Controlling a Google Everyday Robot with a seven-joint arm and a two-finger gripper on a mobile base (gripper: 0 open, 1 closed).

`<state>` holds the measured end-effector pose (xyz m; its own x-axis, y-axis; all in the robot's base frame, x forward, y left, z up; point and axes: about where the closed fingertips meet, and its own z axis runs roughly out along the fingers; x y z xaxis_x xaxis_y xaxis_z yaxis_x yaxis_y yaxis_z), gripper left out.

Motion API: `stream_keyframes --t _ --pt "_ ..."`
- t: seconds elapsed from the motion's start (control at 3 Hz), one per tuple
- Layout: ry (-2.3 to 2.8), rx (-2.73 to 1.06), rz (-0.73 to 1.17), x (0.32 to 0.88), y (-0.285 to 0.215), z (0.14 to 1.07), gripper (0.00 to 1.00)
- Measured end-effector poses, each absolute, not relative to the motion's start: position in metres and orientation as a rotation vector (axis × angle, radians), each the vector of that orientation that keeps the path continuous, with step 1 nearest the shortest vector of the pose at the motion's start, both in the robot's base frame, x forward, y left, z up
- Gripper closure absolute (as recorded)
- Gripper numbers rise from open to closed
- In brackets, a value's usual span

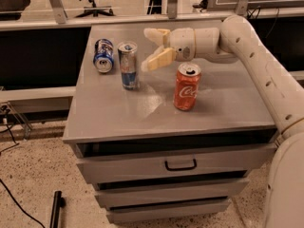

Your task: Knock redbull can over

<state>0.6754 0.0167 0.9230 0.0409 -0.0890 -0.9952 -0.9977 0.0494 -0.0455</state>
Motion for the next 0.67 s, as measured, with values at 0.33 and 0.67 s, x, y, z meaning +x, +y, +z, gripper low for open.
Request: stream_keyframes --t 0.33,0.67 --pt "1.261 -1.289 1.096 0.6679 0.0247 0.9219 0.0" --pt "1.262 -1.318 1.105 0.6634 0.0327 0.9189 0.0"
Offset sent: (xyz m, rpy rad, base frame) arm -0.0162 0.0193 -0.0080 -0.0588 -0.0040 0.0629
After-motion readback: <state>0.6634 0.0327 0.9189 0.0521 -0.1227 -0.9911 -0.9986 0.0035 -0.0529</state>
